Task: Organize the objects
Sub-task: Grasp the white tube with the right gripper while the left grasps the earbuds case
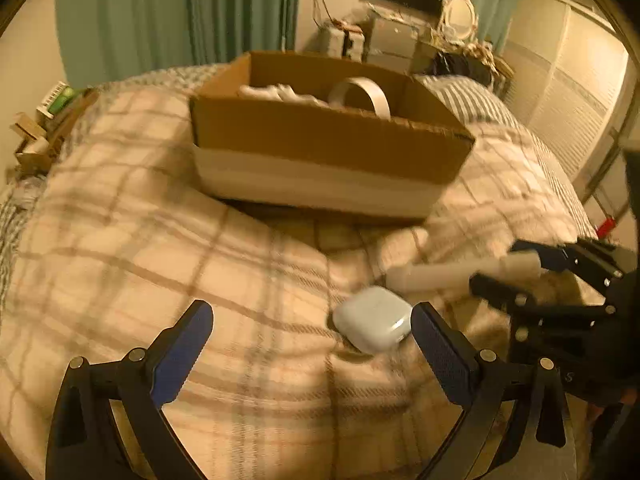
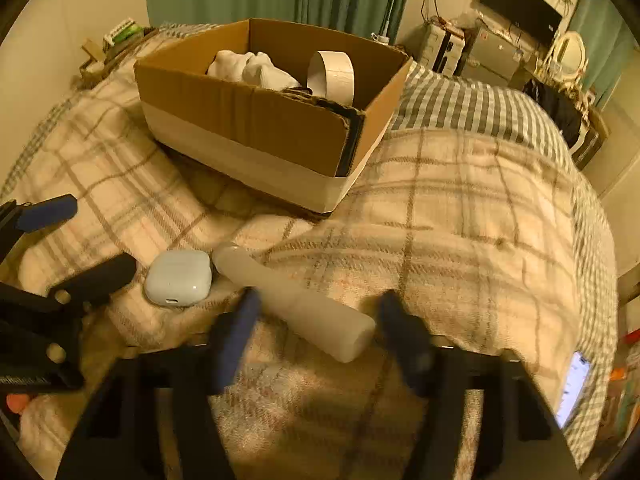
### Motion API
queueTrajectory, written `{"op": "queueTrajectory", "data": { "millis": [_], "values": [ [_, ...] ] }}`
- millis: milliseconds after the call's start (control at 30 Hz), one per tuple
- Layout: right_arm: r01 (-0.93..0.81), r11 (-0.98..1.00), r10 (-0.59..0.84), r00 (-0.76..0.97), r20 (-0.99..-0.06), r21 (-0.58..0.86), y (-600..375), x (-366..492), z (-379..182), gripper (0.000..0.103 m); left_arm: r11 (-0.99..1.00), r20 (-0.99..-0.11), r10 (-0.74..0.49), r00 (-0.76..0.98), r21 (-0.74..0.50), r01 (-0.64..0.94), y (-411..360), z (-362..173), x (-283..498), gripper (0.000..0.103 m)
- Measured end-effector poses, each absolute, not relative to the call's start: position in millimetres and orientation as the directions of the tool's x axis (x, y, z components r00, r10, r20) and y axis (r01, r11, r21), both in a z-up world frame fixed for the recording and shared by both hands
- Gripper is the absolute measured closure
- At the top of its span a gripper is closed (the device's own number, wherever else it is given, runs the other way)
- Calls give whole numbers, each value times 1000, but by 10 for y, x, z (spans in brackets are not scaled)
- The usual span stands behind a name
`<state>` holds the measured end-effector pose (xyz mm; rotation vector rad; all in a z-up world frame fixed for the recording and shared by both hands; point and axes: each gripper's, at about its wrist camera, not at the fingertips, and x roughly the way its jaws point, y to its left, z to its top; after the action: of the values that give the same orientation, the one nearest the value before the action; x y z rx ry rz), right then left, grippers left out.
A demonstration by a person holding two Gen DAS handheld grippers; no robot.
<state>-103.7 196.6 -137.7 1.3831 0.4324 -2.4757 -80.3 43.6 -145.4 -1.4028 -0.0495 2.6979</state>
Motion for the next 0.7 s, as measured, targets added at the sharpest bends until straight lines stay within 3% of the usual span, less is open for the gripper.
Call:
{"op": "queueTrajectory", "data": {
  "millis": [67,167,500,600,633,700],
  "values": [
    [378,-914,-81,-521,-850,-144,1951,-988,-1360,70,-994,-822,103,-560,-65,-88,474,-1486,-809,5],
    [373,-917,-97,-550,-830,-140,1976,-910,-1283,80,-992,-831,104,-547,-47,-116,541,-1508,-816,10],
    [260,-966,-148,-604,-783,-17,2263,-857,-1055,81,-963,-865,173,-471,-50,-263,901,-1688,-971,20],
    [256,-967,-145,-586,-797,-13,2249,-886,-1135,81,-951,-886,234,-401,-123,-285,911,-1830,-1077,32],
    [254,-967,-146,-584,-798,-9,2247,-890,-1149,81,-948,-885,253,-391,-147,-281,882,-1845,-1093,45],
    [247,-969,-145,-587,-796,-6,2255,-870,-1154,81,-946,-880,277,-386,-179,-271,827,-1855,-1095,48]
  ]
}}
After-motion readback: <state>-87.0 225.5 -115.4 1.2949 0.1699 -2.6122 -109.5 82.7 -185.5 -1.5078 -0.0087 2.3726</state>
